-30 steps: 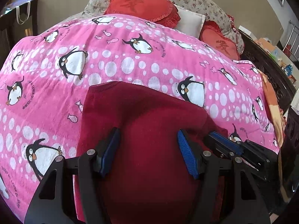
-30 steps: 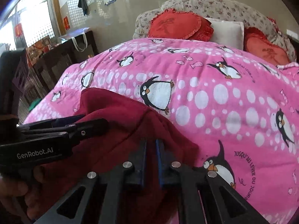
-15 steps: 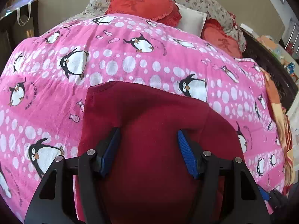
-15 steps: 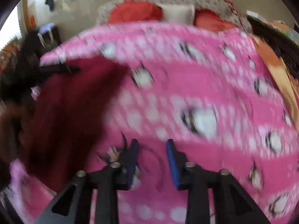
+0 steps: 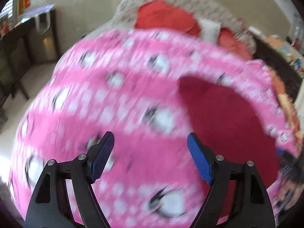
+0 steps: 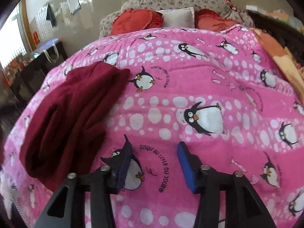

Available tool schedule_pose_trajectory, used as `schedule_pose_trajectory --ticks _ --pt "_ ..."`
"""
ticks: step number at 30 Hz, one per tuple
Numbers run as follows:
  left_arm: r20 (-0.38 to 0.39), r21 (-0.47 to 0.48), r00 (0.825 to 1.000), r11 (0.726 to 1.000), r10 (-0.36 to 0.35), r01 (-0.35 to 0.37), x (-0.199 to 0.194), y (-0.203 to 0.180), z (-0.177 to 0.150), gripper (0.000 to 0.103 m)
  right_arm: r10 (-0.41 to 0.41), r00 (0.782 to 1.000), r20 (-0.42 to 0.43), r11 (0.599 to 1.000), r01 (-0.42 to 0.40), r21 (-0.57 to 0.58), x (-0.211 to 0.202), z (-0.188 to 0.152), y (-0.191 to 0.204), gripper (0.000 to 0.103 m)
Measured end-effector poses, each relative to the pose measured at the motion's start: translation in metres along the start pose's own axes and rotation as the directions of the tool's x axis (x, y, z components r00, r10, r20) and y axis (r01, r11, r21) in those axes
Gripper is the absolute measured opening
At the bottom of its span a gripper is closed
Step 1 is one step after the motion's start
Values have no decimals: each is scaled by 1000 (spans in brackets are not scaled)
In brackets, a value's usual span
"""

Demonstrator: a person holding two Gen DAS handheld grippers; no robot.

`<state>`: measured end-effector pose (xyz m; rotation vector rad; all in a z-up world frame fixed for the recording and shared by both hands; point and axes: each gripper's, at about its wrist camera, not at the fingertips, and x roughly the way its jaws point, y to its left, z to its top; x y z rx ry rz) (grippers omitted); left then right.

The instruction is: Fold small clothes

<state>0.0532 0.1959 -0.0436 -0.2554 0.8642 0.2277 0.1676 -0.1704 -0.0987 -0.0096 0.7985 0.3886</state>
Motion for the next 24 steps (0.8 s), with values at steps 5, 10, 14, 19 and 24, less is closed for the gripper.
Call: schedule_pose_trajectory --ticks 5,10,14,19,24 --pt "14 93 994 989 113 -114 27 -16 -45 83 -33 999 -13 998 33 -58 3 0 15 62" --pt "-4 58 998 996 70 -70 30 -13 -42 87 -61 998 -15 995 59 -86 6 0 20 66" --pt "0 66 997 995 80 -80 30 -17 -43 88 -48 999 -14 996 47 -75 5 -1 18 67" --pt "2 63 997 995 76 -76 29 -14 -43 88 -53 999 -14 996 52 -79 5 -1 19 68" --pt "5 59 998 996 69 -69 29 -13 -43 88 -74 997 -8 994 73 -85 4 -2 20 71"
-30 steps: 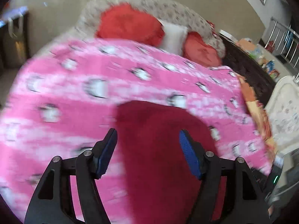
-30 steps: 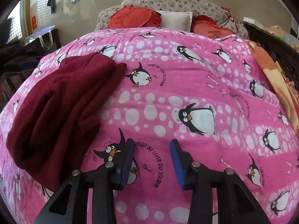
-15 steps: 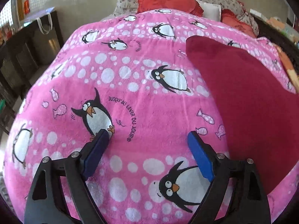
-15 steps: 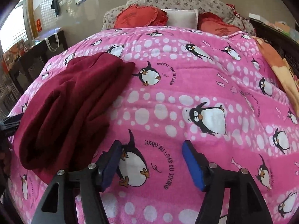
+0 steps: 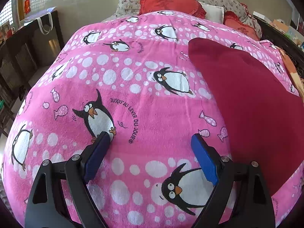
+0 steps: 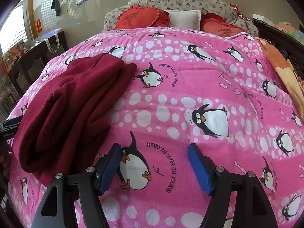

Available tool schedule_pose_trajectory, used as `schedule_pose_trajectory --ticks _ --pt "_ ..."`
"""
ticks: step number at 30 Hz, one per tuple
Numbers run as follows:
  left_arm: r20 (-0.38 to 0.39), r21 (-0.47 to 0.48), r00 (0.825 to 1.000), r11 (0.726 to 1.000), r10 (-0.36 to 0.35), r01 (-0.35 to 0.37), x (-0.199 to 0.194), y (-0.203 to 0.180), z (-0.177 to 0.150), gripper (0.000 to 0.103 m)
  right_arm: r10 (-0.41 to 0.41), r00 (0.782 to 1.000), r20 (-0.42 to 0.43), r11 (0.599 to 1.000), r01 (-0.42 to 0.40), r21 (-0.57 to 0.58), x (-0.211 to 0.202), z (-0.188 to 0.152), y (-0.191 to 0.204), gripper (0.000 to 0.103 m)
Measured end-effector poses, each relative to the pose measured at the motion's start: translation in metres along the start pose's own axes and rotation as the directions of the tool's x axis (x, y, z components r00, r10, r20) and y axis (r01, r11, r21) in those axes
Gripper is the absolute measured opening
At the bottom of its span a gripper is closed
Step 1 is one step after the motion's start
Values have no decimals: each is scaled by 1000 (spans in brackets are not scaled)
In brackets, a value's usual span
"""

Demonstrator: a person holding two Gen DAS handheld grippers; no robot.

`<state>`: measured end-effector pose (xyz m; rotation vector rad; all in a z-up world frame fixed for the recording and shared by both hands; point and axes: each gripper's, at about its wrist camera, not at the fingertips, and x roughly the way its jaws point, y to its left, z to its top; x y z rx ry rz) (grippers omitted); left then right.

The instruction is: Fold small clothes

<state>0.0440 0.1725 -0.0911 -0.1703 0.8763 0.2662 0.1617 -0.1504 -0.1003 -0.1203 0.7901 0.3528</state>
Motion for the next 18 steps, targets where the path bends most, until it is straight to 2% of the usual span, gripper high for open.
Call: schedule_pose_trajectory --ticks 13,15,18 --pt "-3 4 1000 1000 3 -3 0 -1 0 88 -3 1000 -1 1000 3 5 0 0 -1 73" --pt "-15 11 1000 1000 -3 3 1 -2 1 92 3 1000 -2 1000 -3 9 1 0 -2 74" --pt "-38 23 999 999 -34 34 4 -2 5 102 16 1000 -2 1000 -16 16 1 0 -4 75"
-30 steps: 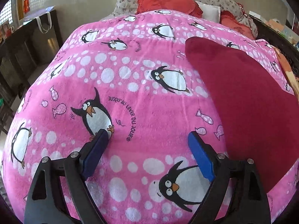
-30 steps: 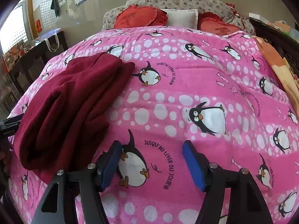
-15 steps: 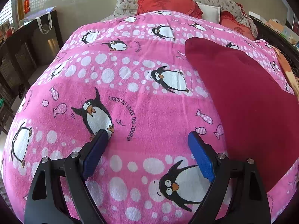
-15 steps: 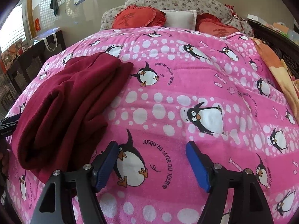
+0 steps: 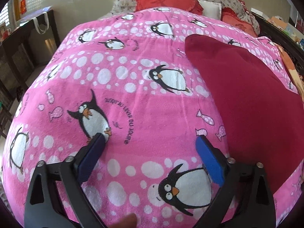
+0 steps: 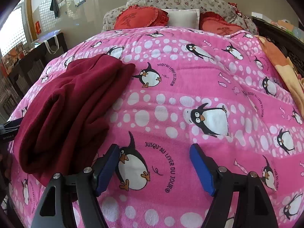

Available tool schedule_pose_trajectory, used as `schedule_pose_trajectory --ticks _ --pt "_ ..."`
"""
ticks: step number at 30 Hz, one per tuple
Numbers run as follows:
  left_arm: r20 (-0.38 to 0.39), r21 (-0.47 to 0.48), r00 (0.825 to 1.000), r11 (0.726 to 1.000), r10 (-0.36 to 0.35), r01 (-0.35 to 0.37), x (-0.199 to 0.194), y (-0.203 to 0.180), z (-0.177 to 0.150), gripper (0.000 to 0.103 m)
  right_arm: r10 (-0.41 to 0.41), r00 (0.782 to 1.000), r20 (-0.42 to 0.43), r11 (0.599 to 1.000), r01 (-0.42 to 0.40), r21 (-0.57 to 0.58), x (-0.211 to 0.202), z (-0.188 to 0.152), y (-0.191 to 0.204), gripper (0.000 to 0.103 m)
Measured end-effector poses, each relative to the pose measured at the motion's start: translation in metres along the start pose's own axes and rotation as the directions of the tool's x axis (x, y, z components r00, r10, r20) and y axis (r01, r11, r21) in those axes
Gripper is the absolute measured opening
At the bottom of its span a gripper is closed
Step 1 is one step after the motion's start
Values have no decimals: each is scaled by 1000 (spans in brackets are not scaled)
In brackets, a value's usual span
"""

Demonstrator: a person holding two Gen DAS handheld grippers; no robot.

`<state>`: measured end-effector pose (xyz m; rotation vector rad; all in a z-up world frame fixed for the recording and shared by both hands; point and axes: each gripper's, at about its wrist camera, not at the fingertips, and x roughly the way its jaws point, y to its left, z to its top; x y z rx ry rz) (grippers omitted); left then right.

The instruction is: Fold small clothes

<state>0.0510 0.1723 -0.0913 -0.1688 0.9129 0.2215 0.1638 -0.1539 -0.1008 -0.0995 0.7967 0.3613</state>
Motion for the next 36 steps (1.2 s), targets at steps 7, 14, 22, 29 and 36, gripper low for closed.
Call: schedule_pose_trajectory --ticks 7,14,22,29,36 --pt "-12 14 998 998 61 -61 -10 -3 5 102 -73 997 -12 997 74 18 -12 1 2 75" --pt "80 -6 985 988 156 -156 -88 -51 -9 102 -86 995 -42 993 89 83 -65 -12 18 75" --pt "-89 -59 995 997 40 -46 -101 -98 -10 102 -14 1000 -11 999 15 47 -115 -16 52 75" --pt "-76 -13 997 1000 13 -14 -111 -124 -13 102 -45 999 27 999 44 18 -138 -20 52 75" --pt "-88 18 996 1000 -6 7 -108 -134 -17 102 -33 999 9 999 33 15 -130 -23 49 75"
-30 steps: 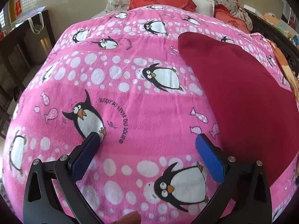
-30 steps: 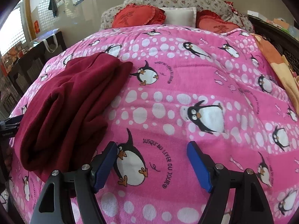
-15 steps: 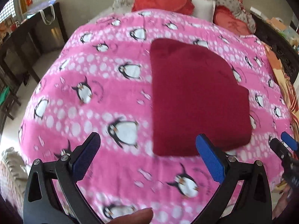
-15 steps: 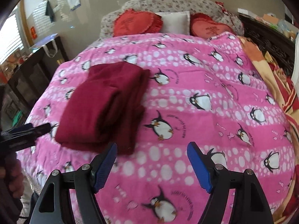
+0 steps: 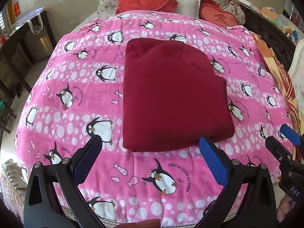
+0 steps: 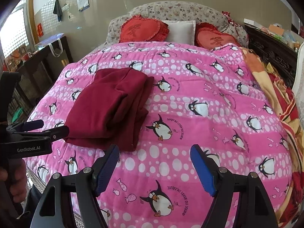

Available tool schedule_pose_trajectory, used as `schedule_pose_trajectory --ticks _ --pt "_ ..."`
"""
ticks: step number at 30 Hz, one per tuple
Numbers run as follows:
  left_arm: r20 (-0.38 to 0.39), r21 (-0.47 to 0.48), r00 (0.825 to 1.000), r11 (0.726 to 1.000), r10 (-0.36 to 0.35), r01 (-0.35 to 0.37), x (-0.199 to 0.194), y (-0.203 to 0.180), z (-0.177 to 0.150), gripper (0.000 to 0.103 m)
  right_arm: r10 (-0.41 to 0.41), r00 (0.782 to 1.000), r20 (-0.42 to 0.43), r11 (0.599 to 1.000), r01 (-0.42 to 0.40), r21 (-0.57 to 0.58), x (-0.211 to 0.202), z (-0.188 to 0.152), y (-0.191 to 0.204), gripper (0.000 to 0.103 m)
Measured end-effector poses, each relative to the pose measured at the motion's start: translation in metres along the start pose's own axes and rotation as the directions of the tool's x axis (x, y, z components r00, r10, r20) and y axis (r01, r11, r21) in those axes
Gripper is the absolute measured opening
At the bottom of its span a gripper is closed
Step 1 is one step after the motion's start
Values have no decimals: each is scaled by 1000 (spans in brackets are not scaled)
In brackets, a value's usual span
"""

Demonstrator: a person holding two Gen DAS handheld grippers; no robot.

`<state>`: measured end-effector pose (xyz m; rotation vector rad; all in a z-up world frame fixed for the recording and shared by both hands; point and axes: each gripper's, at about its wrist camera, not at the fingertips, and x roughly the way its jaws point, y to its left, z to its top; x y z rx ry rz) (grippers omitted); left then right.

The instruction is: Fold small clothes

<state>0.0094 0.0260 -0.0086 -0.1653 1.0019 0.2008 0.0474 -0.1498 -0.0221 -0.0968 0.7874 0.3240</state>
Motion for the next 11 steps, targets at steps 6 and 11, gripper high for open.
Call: schedule_pose_trajectory --ticks 6,11 --pt "2 6 1000 1000 -21 21 2 -2 -2 102 16 1000 1 1000 -16 -3 2 -1 4 75" --pt "19 32 999 999 -36 36 0 -7 -4 102 21 1000 6 1000 -21 -17 2 -1 8 75"
